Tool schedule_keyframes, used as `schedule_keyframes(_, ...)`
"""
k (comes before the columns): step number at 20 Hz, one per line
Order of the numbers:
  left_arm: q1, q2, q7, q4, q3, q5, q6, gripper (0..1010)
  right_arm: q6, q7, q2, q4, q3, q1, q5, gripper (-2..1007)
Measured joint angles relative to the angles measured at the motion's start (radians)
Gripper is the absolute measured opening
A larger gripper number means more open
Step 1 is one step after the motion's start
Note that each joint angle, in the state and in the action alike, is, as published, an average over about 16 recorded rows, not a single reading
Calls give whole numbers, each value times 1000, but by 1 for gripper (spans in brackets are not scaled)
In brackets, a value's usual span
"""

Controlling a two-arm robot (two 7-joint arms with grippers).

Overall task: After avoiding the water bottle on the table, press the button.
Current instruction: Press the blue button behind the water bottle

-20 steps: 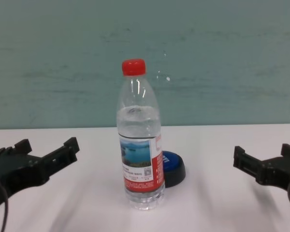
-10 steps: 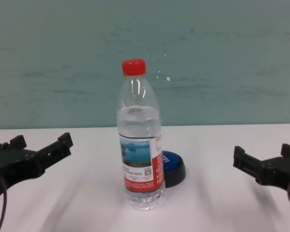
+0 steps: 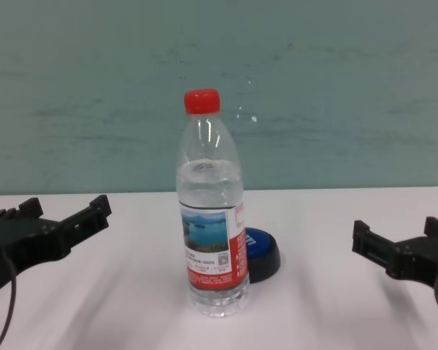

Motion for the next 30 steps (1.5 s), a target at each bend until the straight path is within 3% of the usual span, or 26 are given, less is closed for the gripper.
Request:
schedule_keyframes(10, -43, -2, -6, 47, 8, 8, -15, 1010, 0, 0, 0, 0, 0, 0, 0, 1004)
schedule_keyframes(30, -140, 1, -38, 165, 37, 16, -78, 1010, 0, 0, 0, 0, 0, 0, 0, 1004)
